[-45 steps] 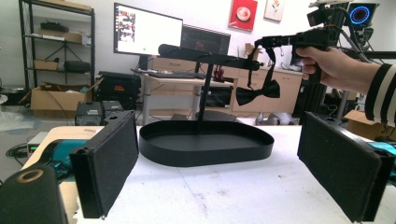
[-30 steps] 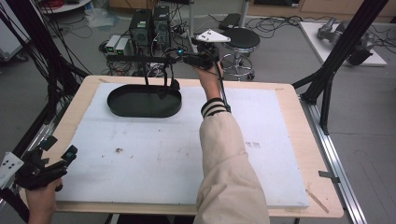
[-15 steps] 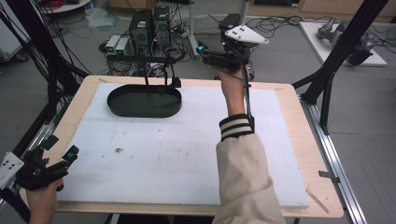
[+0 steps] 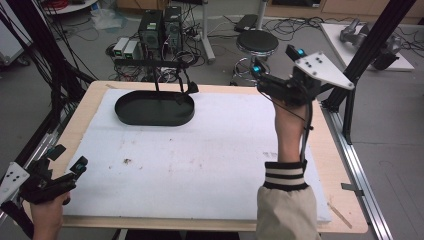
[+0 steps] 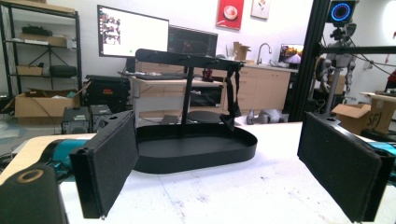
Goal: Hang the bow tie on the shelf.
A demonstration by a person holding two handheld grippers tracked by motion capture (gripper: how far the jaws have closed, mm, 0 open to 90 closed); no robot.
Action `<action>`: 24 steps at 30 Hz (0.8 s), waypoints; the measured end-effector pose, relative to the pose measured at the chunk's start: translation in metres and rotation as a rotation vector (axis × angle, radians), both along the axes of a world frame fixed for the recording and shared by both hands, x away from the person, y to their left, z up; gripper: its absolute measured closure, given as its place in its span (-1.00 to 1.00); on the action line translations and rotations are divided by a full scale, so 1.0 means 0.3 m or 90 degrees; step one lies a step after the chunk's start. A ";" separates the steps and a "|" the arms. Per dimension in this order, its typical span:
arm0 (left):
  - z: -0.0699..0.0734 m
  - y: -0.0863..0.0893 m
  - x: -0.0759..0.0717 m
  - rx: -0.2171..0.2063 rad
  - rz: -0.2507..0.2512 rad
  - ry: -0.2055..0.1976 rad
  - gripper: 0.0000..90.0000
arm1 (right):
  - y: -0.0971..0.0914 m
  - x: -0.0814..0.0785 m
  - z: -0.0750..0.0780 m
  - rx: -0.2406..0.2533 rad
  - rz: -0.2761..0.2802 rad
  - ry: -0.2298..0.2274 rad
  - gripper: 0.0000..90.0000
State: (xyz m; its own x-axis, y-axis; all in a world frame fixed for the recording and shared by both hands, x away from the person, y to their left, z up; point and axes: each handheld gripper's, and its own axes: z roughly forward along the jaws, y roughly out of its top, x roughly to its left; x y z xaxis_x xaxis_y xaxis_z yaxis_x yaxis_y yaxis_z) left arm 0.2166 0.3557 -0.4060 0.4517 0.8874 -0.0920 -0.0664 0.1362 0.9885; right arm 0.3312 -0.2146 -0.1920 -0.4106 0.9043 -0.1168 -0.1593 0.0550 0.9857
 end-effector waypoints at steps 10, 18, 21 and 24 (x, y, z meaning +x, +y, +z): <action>0.010 -0.026 -0.006 0.014 -0.010 -0.002 -0.71 | -0.142 -0.153 -0.135 0.015 -0.035 0.009 -0.75; 0.012 -0.032 -0.008 0.020 -0.011 -0.002 -0.72 | -0.194 -0.272 -0.268 0.017 -0.048 0.023 -0.75; 0.013 -0.035 -0.010 0.021 -0.013 -0.004 -0.71 | -0.210 -0.303 -0.331 0.027 -0.042 0.015 -0.75; 0.013 -0.038 -0.009 0.026 -0.012 -0.002 -0.71 | -0.220 -0.311 -0.390 0.031 -0.033 0.029 -0.75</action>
